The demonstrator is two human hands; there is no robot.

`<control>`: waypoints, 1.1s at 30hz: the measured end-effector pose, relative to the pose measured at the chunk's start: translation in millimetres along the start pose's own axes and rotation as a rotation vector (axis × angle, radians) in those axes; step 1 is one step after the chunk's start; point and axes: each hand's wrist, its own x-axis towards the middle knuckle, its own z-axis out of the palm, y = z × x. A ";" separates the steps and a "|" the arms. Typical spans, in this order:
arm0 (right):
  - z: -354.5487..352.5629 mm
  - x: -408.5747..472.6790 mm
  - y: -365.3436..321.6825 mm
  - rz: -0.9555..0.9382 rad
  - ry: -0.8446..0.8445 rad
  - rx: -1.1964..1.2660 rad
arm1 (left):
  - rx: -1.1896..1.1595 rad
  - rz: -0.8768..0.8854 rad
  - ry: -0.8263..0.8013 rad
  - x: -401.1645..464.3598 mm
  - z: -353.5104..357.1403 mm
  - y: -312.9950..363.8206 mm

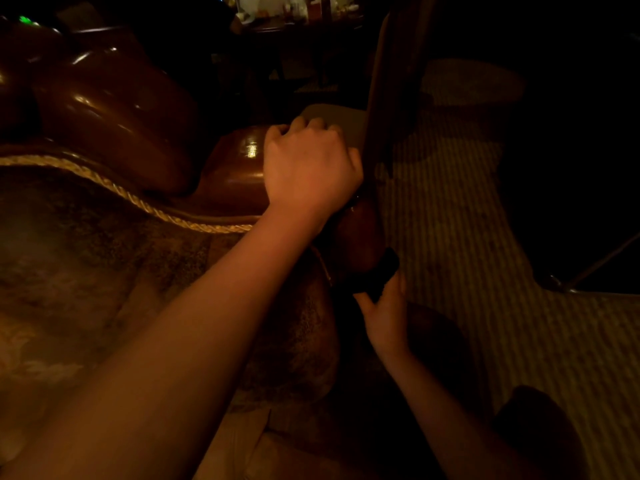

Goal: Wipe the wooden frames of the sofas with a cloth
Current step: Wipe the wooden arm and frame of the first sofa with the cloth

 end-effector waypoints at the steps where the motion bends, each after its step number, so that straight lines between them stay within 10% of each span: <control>1: 0.4 1.7 -0.4 0.005 0.004 0.001 | -0.002 0.001 0.002 -0.3 0.4 0.2; 9: -26.8 7.3 4.6 0.246 -0.098 0.219 | -0.004 -0.003 0.013 0.2 1.4 0.2; 24: -5.5 -12.3 47.7 0.068 -0.061 -0.367 | -0.008 -0.003 0.012 -0.6 1.1 -0.3; 33: 11.6 -1.8 5.7 0.025 0.121 -0.297 | -0.006 0.007 0.014 -0.4 0.0 -0.2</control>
